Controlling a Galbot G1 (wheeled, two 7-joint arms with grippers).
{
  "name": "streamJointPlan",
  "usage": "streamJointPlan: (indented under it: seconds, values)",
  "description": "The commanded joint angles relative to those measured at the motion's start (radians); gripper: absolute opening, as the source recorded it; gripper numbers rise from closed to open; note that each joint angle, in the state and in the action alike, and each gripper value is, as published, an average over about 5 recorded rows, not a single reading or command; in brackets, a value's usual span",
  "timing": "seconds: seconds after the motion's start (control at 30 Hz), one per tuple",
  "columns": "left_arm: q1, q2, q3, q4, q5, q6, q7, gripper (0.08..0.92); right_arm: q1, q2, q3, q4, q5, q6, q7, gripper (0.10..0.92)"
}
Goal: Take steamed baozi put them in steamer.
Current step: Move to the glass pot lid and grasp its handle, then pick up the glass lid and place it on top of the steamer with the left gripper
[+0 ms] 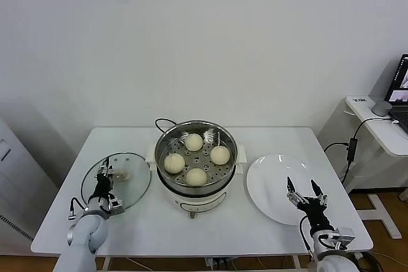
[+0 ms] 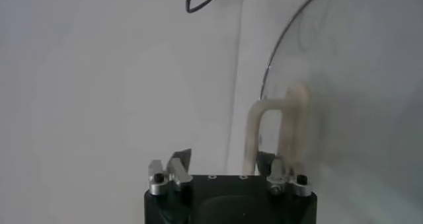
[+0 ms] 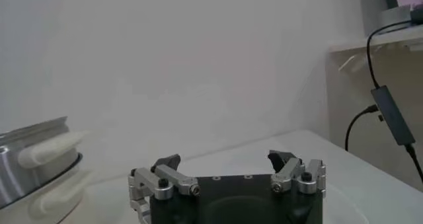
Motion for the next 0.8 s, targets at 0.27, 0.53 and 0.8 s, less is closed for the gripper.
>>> streamJointPlan:
  seconds: [0.27, 0.53, 0.8]
  values:
    - [0.026, -0.009, -0.002, -0.027, -0.034, 0.073, -0.027, 0.212, 0.001, 0.0, 0.001, -0.001, -0.006, -0.003, -0.005, 0.823]
    - [0.12, -0.038, -0.023, -0.268, -0.02, 0.31, -0.009, 0.131, 0.018, 0.008, 0.001, 0.002, -0.007, -0.011, -0.004, 0.823]
    - [0.197, -0.046, 0.034, -0.497, 0.075, 0.599, 0.073, 0.131, 0.029, 0.007, 0.003, 0.007, -0.003, -0.017, -0.004, 0.823]
